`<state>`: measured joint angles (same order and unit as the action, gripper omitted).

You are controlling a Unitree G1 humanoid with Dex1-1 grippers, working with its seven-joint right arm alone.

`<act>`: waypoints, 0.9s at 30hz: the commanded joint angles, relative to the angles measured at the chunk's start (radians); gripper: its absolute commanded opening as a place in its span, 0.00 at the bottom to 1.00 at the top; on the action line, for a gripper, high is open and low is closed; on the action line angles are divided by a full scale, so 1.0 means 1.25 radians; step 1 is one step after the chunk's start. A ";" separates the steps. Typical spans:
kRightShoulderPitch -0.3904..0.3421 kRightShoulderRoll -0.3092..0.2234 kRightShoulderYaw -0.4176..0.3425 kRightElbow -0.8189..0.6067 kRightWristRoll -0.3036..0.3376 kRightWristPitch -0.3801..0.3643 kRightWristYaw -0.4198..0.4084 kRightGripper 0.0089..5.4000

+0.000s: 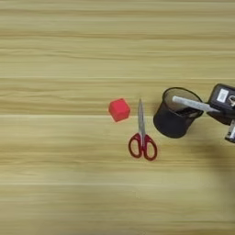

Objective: Move the objects on the table

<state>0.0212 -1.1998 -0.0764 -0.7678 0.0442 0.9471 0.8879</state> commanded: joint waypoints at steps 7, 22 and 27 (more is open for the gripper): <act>-0.052 -0.044 0.009 0.004 -0.033 -0.031 -0.007 0.14; -0.103 -0.045 0.075 0.039 -0.062 -0.049 0.006 0.14; -0.114 -0.044 0.090 0.049 -0.073 -0.055 0.012 0.14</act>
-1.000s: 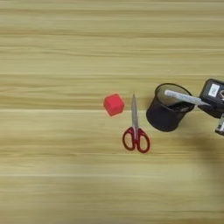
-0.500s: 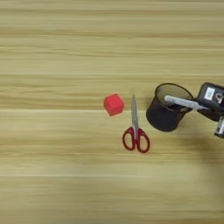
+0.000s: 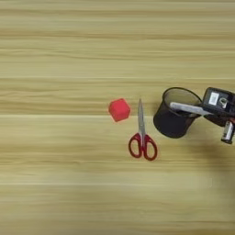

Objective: Move the objects on the table

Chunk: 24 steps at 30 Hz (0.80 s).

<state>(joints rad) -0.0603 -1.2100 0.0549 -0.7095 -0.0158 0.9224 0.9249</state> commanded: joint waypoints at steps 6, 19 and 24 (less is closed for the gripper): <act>-0.065 -0.037 -0.004 0.017 -0.035 -0.045 -0.009 0.14; -0.083 -0.027 0.011 0.020 -0.048 -0.049 0.004 0.25; -0.097 -0.025 0.011 0.023 -0.042 -0.039 0.011 0.35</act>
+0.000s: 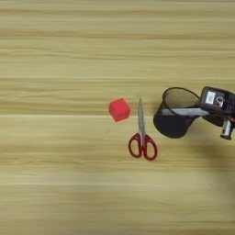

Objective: Move the objects on the table

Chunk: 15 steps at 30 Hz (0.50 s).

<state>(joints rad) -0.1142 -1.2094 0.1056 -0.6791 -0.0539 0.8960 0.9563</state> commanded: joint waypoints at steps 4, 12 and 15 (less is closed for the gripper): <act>-0.067 -0.016 -0.036 -0.004 -0.006 -0.001 -0.012 0.45; -0.073 -0.014 -0.040 -0.004 -0.006 0.005 -0.013 0.61; -0.072 -0.014 -0.043 -0.005 -0.005 0.005 -0.012 0.66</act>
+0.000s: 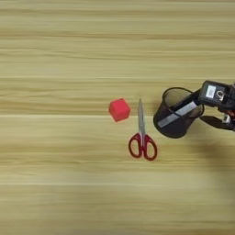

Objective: Move the objects on the table

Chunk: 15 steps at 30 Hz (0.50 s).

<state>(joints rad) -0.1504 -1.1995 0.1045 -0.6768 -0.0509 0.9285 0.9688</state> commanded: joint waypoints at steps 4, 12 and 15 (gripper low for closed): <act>-0.042 -0.021 -0.054 -0.005 -0.004 -0.021 -0.022 0.74; -0.009 -0.015 -0.087 -0.017 0.002 -0.020 -0.023 0.89; 0.001 -0.013 -0.098 -0.025 0.003 -0.019 -0.023 0.95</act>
<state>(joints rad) -0.1229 -1.1902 0.0420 -0.6910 -0.0453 0.9294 0.9687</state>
